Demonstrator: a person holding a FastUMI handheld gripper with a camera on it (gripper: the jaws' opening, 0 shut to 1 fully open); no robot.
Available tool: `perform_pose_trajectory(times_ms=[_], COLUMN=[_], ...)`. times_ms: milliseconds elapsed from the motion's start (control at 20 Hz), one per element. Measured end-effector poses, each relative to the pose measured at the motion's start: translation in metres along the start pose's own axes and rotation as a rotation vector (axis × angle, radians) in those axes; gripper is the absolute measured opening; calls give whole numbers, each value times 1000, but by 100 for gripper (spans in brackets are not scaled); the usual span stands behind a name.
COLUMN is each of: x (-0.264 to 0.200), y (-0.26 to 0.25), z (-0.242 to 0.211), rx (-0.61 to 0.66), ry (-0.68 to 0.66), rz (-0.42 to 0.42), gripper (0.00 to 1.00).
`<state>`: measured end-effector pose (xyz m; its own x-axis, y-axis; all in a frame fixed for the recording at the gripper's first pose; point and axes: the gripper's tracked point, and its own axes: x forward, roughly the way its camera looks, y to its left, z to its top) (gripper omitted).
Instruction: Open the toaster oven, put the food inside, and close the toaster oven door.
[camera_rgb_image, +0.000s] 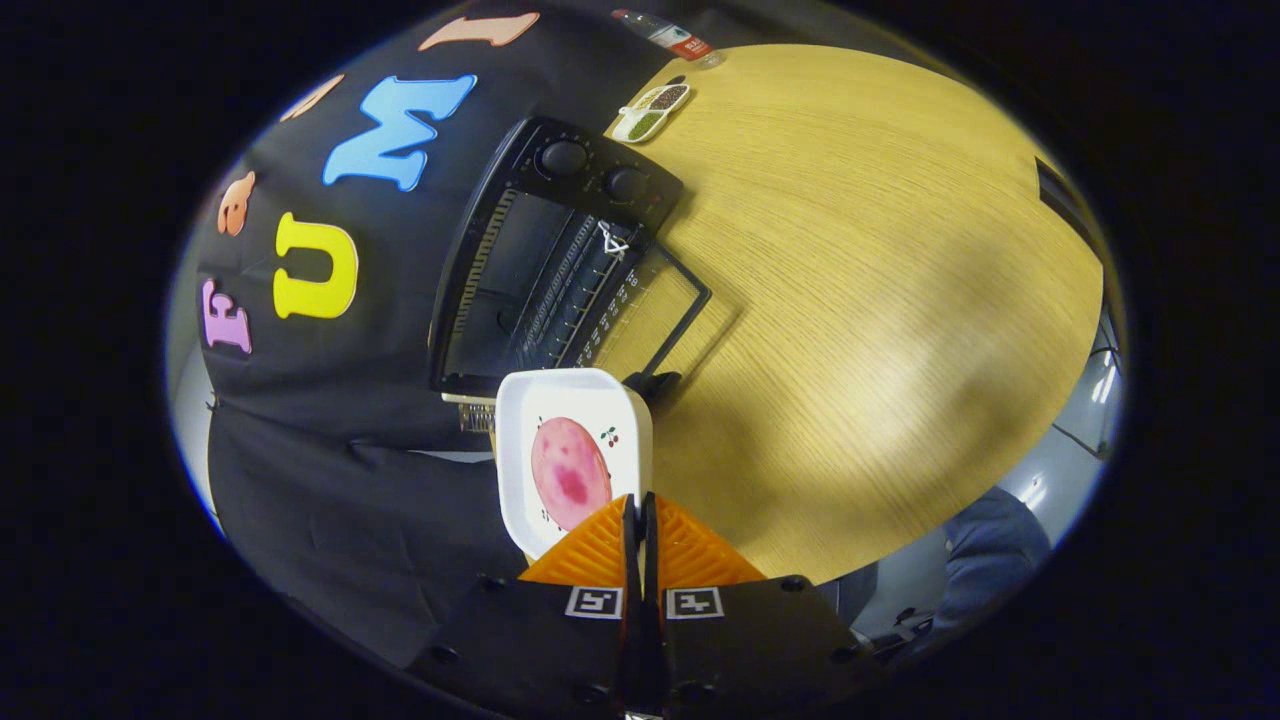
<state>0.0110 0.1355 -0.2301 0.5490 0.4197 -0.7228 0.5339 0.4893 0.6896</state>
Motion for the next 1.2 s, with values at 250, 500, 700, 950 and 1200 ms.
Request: perform_pose_trajectory(times_ms=[250, 500, 700, 950, 1200], x=[28, 53, 79, 103, 124], y=[21, 36, 46, 59, 64], z=[20, 39, 50, 61, 81], rx=[84, 177, 263, 325, 378], ry=[-37, -74, -94, -124, -182], rz=[-2, 0, 3, 7, 1], gripper=[2, 2, 2, 2, 2])
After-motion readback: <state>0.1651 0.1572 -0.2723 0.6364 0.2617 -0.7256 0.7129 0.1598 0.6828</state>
